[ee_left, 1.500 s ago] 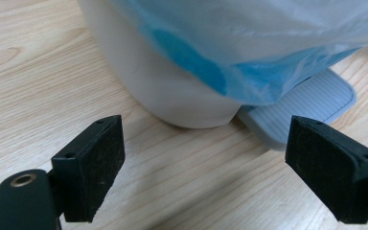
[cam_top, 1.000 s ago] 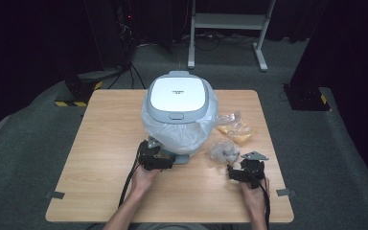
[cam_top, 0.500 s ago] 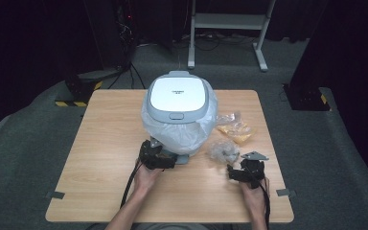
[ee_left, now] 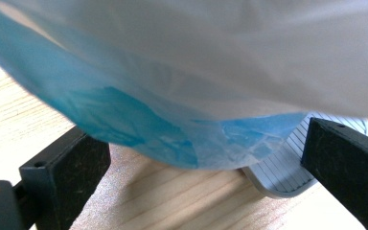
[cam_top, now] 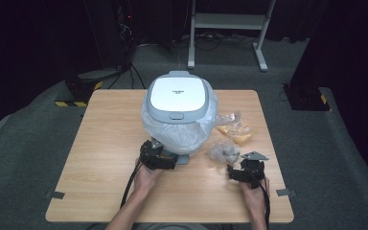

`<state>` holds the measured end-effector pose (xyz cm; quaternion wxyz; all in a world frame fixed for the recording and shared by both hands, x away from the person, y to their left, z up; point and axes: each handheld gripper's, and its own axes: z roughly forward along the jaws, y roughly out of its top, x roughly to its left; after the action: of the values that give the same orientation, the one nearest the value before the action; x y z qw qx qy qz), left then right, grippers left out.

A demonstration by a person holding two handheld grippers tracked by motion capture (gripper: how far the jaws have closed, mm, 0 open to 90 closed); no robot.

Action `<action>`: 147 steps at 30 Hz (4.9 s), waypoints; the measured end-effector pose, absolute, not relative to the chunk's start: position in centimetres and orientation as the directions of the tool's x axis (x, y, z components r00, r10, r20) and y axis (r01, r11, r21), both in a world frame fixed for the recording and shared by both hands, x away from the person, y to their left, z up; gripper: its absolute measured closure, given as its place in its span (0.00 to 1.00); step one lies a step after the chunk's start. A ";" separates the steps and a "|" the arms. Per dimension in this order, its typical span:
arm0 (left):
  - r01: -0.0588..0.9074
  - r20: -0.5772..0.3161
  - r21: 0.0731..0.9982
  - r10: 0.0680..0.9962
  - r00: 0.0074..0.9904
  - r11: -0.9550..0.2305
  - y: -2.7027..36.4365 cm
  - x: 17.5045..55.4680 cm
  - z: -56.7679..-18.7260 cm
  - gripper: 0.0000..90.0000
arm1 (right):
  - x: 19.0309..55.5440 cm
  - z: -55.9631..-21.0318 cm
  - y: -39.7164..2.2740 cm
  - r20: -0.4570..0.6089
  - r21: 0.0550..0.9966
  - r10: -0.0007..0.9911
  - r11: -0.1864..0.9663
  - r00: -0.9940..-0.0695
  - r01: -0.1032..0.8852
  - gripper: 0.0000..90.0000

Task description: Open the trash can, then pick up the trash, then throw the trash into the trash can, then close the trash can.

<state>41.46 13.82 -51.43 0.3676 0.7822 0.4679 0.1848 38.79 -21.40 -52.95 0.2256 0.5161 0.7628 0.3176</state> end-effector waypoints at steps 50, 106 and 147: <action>0.601 -0.089 0.752 0.862 0.500 -0.271 14.2 41.4 -52.9 0.06 | 36.1 -48.8 -20.2 0.047 0.842 0.872 0.228 -0.488 0.489 0.24; 0.619 -0.128 0.747 0.862 0.490 -0.241 14.3 41.6 -53.0 0.06 | 43.1 -50.8 -16.6 -0.036 0.667 0.840 0.423 -0.541 0.613 0.83; 0.629 -0.119 0.738 0.869 0.479 -0.246 14.3 41.8 -53.0 0.00 | 39.6 -44.0 -20.4 0.100 0.788 0.806 0.294 -0.583 0.541 0.93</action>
<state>41.82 14.31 -53.00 0.3773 0.7729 0.4846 0.1595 39.63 -20.36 -43.96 0.1604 0.4274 0.7881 0.4130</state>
